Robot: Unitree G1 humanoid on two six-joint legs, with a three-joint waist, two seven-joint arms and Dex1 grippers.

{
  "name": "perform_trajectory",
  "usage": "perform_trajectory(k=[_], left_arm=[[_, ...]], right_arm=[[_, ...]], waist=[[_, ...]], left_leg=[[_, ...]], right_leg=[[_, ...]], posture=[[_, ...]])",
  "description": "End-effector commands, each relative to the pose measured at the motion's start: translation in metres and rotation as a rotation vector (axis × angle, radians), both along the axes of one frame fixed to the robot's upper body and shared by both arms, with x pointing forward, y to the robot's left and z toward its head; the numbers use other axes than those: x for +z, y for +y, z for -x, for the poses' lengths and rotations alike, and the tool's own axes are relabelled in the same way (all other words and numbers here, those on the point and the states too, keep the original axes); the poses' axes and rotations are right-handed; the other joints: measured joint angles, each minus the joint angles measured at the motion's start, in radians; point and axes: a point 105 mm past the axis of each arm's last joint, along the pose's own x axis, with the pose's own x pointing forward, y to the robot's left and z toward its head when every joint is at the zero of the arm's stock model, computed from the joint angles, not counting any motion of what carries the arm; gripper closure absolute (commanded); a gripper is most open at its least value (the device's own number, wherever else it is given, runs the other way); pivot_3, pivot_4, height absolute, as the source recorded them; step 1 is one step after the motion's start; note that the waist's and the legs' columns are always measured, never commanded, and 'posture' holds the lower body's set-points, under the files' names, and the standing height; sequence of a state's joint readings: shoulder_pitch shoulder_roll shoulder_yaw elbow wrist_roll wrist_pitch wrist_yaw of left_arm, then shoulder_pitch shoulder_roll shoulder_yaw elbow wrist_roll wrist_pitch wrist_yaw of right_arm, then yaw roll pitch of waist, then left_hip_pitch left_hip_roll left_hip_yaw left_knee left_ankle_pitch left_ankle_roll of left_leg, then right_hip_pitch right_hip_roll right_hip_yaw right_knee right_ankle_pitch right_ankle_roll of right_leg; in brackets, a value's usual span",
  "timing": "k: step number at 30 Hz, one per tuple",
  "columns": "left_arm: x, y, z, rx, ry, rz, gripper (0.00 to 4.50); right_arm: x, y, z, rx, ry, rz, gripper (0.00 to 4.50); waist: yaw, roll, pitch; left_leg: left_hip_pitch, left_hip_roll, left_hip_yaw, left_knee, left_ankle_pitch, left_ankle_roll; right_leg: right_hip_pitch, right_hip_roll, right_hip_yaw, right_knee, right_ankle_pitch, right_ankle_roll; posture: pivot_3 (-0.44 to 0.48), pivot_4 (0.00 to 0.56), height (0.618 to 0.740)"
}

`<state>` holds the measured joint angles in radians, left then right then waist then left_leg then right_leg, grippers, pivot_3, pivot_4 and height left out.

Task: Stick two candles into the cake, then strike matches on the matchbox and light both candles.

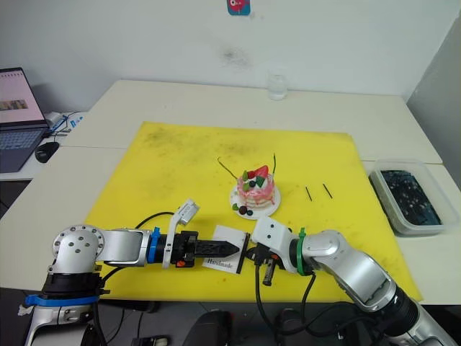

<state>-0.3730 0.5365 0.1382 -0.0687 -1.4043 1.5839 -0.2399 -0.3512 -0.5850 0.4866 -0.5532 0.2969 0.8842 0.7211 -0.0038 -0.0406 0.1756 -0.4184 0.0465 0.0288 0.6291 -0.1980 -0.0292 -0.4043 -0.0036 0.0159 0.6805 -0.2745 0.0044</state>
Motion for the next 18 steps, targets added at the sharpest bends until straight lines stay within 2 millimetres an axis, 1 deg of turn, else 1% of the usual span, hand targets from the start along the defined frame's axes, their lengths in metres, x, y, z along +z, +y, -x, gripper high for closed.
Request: perform_trajectory(k=[1,4,7,8,10,13,15,18], left_arm=[[-0.005,-0.006,0.006,-0.027,0.004,-0.019,2.19],[-0.004,-0.003,0.003,-0.012,-0.01,-0.034,3.11],[0.003,0.003,0.0,-0.007,-0.024,-0.03,4.05],[0.008,0.004,-0.001,-0.015,-0.031,-0.014,4.4],[0.018,0.002,-0.002,-0.036,-0.04,0.024,4.48],[0.026,-0.005,0.005,-0.093,-0.041,0.064,4.48],[0.027,-0.013,0.006,-0.11,-0.048,0.08,4.48],[0.02,-0.03,-0.001,-0.067,-0.046,0.1,4.48]], right_arm=[[0.011,0.004,0.0,0.021,-0.029,-0.023,4.5],[0.014,0.003,-0.001,0.016,-0.03,-0.027,4.5],[0.017,0.002,-0.001,0.013,-0.032,-0.029,4.5],[0.019,0.001,-0.001,0.011,-0.035,-0.031,4.5],[0.026,-0.003,-0.002,0.006,-0.044,-0.036,4.5],[0.038,-0.011,-0.002,-0.001,-0.059,-0.038,4.5],[0.047,-0.02,-0.002,-0.012,-0.071,-0.036,4.5],[0.057,-0.039,-0.001,-0.041,-0.086,-0.007,4.5]], waist=[[0.0,0.0,0.0],[0.0,0.0,0.0],[0.0,0.0,0.0],[-0.001,0.0,0.0],[-0.001,0.0,0.0],[0.0,0.0,0.0],[0.0,0.0,0.0],[0.004,0.0,0.0]], left_leg=[[0.0,0.0,0.0,0.0,0.0,0.0],[0.0,0.0,0.0,0.0,0.0,0.0],[0.0,0.0,0.0,0.0,0.0,0.0],[0.0,0.0,0.0,0.0,0.0,0.0],[0.0,0.0,-0.001,0.0,0.0,0.0],[0.0,0.0,-0.001,0.0,0.0,0.0],[-0.001,0.0,0.0,0.0,0.0,0.0],[-0.002,-0.001,0.0,0.0,0.0,0.0]], right_leg=[[0.0,0.0,0.0,0.0,0.0,0.0],[0.0,0.0,0.0,0.0,0.0,0.0],[0.0,0.0,0.0,0.0,0.0,0.0],[0.0,0.0,0.0,0.0,0.0,0.0],[0.0,0.0,-0.001,0.0,0.0,0.0],[0.0,0.0,-0.001,0.0,0.0,0.0],[0.0,0.0,0.0,0.0,0.0,0.0],[0.0,-0.002,0.0,-0.001,0.0,0.0]], posture=[[0.0,0.15,0.74],[0.0,0.15,0.74],[0.0,0.15,0.74],[0.0,0.15,0.74],[0.0,0.15,0.74],[0.0,0.15,0.74],[0.0,0.15,0.74],[0.0,0.15,0.74]])
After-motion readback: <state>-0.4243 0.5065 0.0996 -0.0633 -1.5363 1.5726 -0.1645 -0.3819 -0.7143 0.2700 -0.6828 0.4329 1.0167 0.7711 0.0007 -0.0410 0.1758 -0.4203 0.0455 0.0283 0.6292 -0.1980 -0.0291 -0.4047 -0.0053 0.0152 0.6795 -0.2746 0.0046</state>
